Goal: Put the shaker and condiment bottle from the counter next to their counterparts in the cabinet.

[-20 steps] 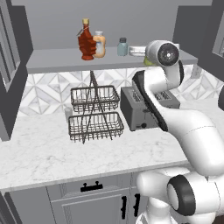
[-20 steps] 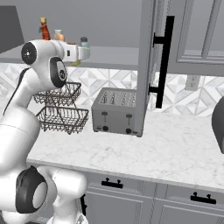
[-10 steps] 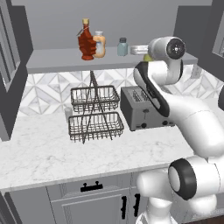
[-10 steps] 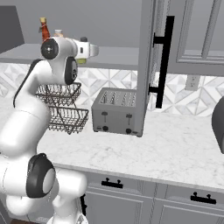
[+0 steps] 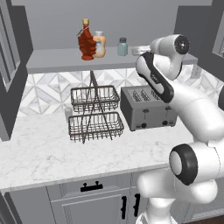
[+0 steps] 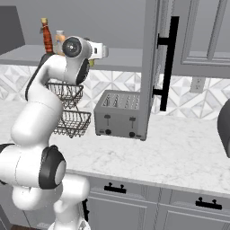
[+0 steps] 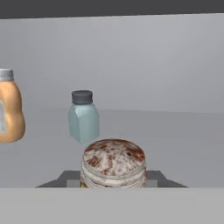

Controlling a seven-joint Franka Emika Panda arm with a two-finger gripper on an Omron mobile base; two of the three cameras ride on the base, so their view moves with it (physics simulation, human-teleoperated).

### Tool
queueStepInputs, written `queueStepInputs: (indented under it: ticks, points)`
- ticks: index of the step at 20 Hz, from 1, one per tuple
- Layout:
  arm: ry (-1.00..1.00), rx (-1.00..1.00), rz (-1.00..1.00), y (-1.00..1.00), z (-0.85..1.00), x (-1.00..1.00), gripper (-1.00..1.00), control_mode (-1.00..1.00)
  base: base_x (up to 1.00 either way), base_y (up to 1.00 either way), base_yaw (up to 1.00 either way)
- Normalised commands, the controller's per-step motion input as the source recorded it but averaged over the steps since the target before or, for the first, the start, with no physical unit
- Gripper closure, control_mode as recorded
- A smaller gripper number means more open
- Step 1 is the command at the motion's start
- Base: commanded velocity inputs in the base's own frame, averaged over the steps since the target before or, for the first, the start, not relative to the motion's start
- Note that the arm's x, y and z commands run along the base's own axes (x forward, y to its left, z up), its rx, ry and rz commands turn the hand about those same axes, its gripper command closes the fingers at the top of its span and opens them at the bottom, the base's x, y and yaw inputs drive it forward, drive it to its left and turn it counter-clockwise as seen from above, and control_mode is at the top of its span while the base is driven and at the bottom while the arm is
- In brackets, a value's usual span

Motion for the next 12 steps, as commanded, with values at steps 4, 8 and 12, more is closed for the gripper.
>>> queueStepInputs:
  ticks: [4, 8, 12]
  points:
    - [0.02, 0.00, 0.06, 0.00, -0.07, 0.31, 1.00, -1.00, 0.00, 0.00, 0.00]
    - [0.02, 0.00, 0.05, 0.00, -0.01, 0.41, 1.00, -1.00, 0.00, 0.00, 0.00]
    - [0.01, 0.00, 0.08, 0.03, -0.11, 0.49, 1.00, -1.00, 0.00, 0.00, 0.00]
